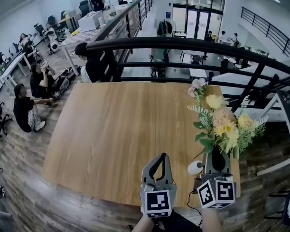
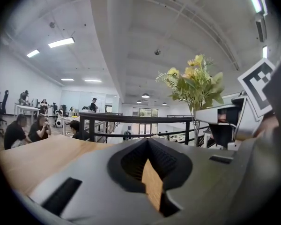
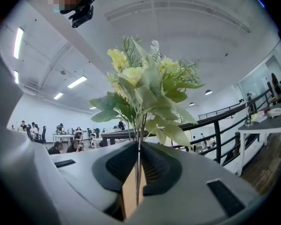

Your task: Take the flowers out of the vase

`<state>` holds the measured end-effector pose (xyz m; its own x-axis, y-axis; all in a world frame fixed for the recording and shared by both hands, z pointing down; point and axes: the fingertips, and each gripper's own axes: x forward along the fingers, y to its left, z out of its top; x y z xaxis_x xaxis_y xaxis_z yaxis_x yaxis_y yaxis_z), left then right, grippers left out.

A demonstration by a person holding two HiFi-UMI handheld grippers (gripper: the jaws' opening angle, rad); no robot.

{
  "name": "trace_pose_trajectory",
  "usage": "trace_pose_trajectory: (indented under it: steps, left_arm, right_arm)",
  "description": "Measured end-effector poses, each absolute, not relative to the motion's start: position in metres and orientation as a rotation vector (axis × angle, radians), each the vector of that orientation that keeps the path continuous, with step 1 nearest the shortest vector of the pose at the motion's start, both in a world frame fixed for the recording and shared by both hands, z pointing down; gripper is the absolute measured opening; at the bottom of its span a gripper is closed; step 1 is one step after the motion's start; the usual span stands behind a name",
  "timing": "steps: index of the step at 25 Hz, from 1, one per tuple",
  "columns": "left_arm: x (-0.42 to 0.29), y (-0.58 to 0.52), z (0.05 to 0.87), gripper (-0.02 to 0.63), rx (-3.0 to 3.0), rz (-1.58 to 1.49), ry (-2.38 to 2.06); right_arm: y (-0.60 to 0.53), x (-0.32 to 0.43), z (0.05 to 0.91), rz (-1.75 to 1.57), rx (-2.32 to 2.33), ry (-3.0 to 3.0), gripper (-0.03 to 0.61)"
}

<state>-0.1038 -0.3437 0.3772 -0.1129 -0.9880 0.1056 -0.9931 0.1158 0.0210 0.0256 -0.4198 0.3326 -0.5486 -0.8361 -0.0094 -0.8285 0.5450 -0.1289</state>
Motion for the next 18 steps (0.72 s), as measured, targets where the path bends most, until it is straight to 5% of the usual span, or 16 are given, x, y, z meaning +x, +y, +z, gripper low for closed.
trace_pose_trajectory:
  steps: [18]
  left_arm:
    - [-0.152, -0.307, 0.385, 0.015, 1.89, 0.119, -2.378]
  right_arm:
    - [-0.384, -0.043, 0.379, -0.277, -1.276, 2.86, 0.04]
